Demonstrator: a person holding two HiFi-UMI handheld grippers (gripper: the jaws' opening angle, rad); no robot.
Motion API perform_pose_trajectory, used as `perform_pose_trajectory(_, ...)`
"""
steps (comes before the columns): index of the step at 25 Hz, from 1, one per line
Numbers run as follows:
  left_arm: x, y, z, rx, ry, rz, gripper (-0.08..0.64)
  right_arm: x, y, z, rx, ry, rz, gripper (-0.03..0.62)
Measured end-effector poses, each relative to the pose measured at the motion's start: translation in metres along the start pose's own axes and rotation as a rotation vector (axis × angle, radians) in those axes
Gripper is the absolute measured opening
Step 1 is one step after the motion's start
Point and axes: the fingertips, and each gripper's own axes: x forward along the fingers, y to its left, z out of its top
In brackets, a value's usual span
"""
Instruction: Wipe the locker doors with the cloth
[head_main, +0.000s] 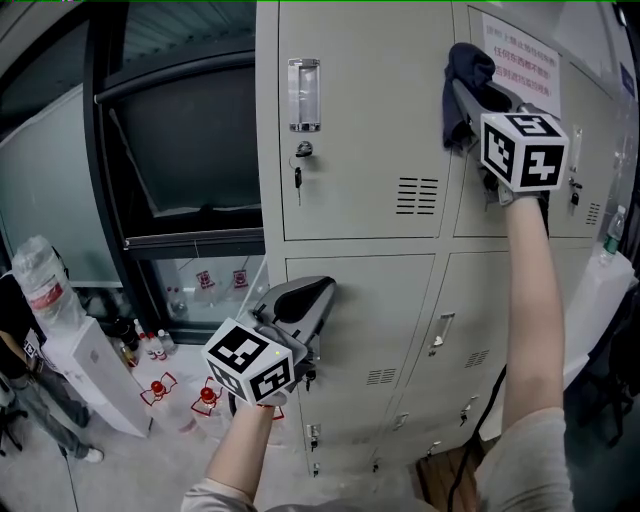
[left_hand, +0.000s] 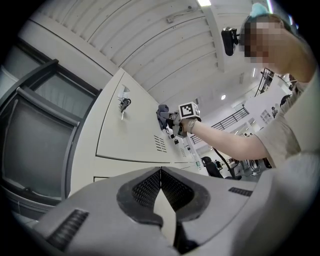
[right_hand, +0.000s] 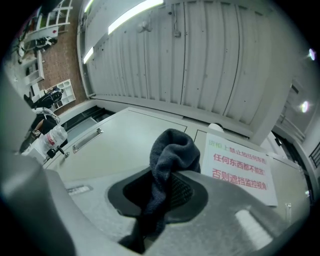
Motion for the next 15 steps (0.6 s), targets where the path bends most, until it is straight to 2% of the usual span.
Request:
perform_pose_trajectory(4, -0.006, 0.000, 0.002, 0.006, 0.006, 0.004, -0.002, -0.005, 0.006, 0.008, 0.036, -0.016, -0.013, 0.058)
perform_pose_trajectory(9, -0.010, 0.001, 0.007, 0.011, 0.003, 0.013, -0.002, 0.006, 0.070, 0.042, 0.061, -0.092, 0.132, 0.058)
perform_pose_trajectory(15, -0.013, 0.001, 0.001, 0.000, 0.011, 0.015, -0.002, 0.032, 0.161, 0.068, -0.030, -0.112, 0.263, 0.058)
